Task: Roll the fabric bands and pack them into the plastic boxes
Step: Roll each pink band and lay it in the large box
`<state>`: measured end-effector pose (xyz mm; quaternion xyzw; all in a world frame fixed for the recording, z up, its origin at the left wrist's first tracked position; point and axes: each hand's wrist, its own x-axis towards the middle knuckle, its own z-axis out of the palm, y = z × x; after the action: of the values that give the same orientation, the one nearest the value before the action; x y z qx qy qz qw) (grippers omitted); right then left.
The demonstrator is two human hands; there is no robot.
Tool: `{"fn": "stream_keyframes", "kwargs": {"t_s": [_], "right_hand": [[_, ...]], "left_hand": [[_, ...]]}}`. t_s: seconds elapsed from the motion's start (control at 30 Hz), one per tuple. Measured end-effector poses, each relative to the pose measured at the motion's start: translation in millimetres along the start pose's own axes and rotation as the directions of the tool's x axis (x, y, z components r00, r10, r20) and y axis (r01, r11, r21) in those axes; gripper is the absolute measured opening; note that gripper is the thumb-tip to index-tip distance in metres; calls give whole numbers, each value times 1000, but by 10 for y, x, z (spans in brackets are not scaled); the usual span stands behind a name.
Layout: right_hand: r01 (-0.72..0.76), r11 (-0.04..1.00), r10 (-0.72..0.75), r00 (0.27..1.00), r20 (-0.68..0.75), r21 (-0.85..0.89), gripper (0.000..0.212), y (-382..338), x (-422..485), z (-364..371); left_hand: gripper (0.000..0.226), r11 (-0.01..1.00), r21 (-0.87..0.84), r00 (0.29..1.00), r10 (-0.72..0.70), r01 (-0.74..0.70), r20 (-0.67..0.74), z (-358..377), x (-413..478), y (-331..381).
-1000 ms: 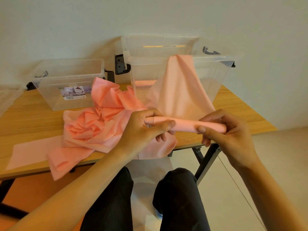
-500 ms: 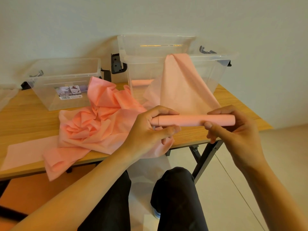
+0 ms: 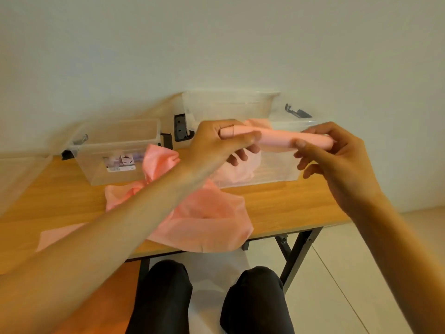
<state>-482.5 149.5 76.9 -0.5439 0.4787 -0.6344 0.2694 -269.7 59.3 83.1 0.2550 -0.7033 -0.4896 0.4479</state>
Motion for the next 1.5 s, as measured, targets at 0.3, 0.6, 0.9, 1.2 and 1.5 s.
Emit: {"fn": "stream_keyframes", "kwargs": {"t_s": [0.3,0.6,0.9,1.2,1.5], "right_hand": [[59,998,-59,998,-12,-25,32,-1367,1923,287],[246,965,-244,969,31,-85,25,-2673,3167,534],[240,967,-233,969,84,-90,31,-2281,2757,624],[143,989,-138,984,109,-37,24,-1201,913,462],[-10,1000,9,999,53,14,25,-242,-456,487]], "left_hand": [[13,980,-166,983,-129,106,-132,-557,1736,1679],[29,983,-146,956,66,-112,-284,-1120,2614,2900],[19,984,-176,974,-8,-33,-228,-1177,2100,2519],[14,995,-79,992,-70,61,-107,-760,365,1308],[21,985,-111,989,-136,129,-58,-379,-753,219]]}}
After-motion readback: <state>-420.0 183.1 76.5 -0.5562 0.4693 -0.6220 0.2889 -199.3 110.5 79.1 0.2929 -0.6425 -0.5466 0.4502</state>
